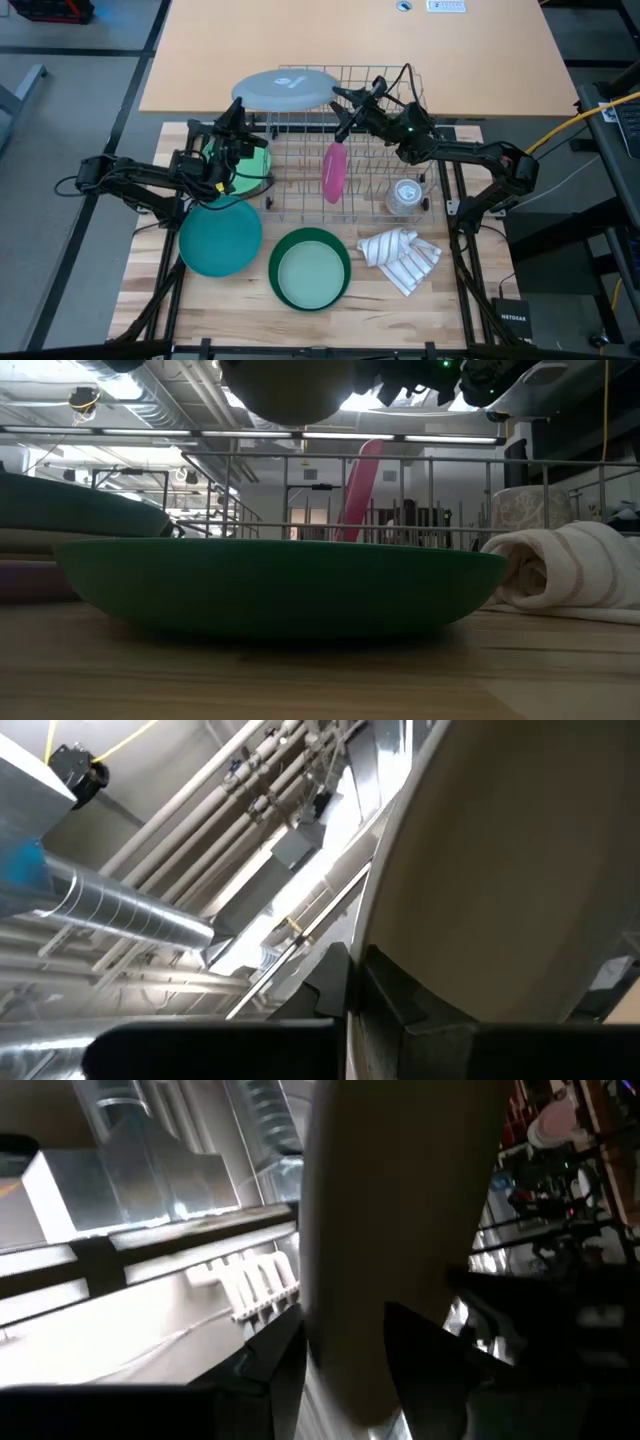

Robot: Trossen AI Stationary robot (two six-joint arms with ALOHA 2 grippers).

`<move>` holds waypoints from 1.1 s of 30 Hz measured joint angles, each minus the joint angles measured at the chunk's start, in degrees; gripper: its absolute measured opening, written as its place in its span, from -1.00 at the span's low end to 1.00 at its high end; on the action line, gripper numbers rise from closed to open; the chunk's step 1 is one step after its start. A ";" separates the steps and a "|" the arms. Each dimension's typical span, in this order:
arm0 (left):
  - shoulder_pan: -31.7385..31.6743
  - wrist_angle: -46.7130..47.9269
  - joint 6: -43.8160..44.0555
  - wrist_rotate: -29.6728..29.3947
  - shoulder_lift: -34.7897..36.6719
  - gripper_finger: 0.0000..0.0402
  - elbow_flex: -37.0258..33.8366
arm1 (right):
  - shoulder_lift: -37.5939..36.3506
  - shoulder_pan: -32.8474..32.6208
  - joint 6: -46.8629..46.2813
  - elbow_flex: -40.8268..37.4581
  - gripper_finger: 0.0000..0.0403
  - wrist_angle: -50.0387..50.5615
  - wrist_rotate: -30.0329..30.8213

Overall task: Sort dishes
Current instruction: Put the gray plate in the dish rack

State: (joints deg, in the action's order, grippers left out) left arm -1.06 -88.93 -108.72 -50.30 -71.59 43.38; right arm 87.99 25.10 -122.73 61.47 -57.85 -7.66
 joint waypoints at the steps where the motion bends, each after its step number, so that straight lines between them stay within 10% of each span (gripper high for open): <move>1: 0.49 0.05 -0.06 0.36 0.00 -1.00 0.00 | 0.00 0.01 0.08 0.00 -0.30 0.07 0.63; 16: 3.78 -0.47 -0.56 0.23 0.08 -0.97 0.09 | 0.02 0.03 7.17 -0.20 -0.92 0.49 0.56; 33: 6.05 0.25 22.32 -4.14 -0.05 -0.42 0.05 | 0.02 0.09 19.87 -0.09 -0.92 2.22 1.25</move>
State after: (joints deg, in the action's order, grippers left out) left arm 4.99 -88.68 -86.40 -54.44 -71.64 43.43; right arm 88.00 25.20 -102.86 61.39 -55.63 -6.42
